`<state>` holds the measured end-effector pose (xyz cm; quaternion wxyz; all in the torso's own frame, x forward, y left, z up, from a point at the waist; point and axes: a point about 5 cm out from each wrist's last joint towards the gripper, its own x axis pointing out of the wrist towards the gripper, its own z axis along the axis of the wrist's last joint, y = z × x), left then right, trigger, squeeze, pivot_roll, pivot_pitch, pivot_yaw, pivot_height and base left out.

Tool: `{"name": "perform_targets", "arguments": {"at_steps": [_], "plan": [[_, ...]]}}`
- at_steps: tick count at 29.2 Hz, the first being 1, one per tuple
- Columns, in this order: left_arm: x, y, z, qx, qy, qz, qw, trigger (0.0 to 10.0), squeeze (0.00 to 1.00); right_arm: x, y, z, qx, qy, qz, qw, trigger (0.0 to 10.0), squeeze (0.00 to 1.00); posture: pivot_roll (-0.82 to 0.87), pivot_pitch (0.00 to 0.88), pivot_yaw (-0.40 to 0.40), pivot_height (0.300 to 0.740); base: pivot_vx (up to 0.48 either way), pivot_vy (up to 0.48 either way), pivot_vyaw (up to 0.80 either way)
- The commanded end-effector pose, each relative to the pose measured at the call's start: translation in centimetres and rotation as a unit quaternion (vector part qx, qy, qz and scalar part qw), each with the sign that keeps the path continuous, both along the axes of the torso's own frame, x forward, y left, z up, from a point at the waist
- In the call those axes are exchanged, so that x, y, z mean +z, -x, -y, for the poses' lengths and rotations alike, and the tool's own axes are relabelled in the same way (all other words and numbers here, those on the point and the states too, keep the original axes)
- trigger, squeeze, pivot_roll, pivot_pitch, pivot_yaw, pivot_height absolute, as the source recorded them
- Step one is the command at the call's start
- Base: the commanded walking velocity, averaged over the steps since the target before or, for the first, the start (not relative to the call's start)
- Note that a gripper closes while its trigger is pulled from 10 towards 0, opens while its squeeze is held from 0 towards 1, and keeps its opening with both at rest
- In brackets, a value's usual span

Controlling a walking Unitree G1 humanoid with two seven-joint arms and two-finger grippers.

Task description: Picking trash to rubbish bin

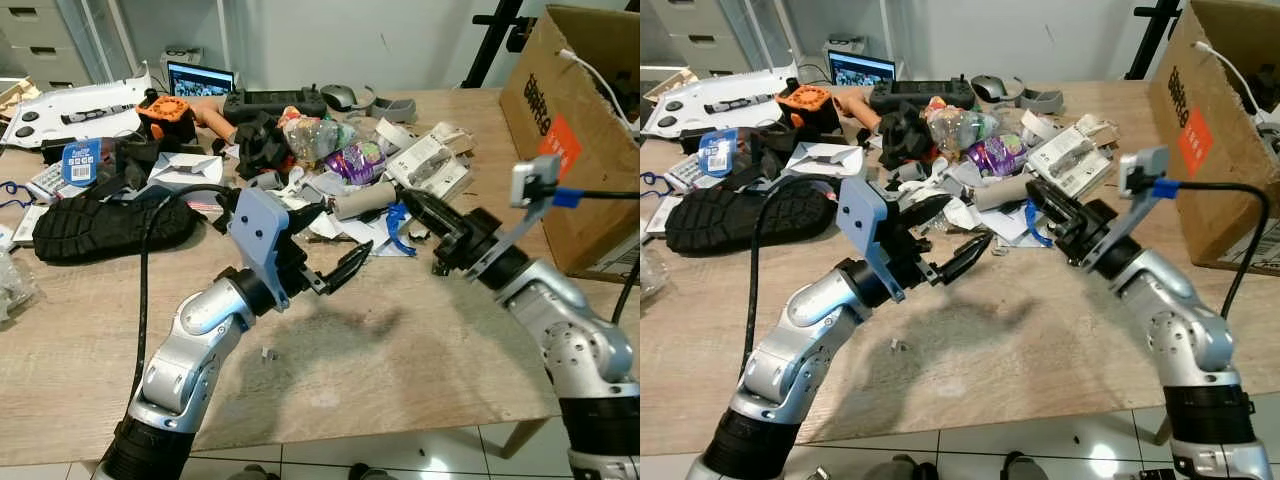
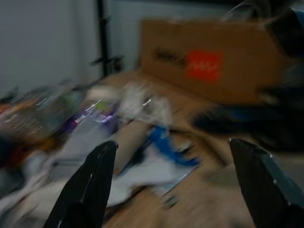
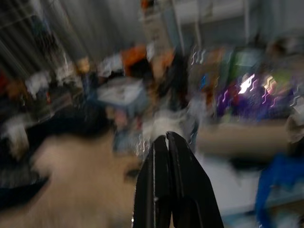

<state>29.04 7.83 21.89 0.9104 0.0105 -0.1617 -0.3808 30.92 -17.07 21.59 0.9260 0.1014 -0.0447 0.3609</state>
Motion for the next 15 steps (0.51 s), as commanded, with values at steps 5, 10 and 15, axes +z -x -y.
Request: {"name": "perform_targets", "arguments": {"at_steps": [5,10,15], "plan": [[-1.2,-1.9,-2.7,0.150,-0.014,-0.022,0.988,10.0,0.00,-3.1,-0.1,-1.4,-0.051,0.092,0.003,0.994,10.0,0.00,0.00,0.187,-0.039,0.740,0.000,0.000,0.00],[-1.6,-2.1,-3.0,0.182,-0.008,-0.029,0.983,10.0,0.00,-3.9,-0.6,-1.8,-0.110,0.090,0.005,0.990,10.0,1.00,0.00,0.192,-0.058,0.740,0.000,0.000,0.00],[-1.9,-1.7,-3.1,0.204,-0.003,-0.034,0.978,10.0,0.00,-3.9,-0.8,-1.5,-0.177,0.096,0.045,0.979,10.0,1.00,0.01,0.180,-0.055,0.740,0.000,0.000,0.00]]}}
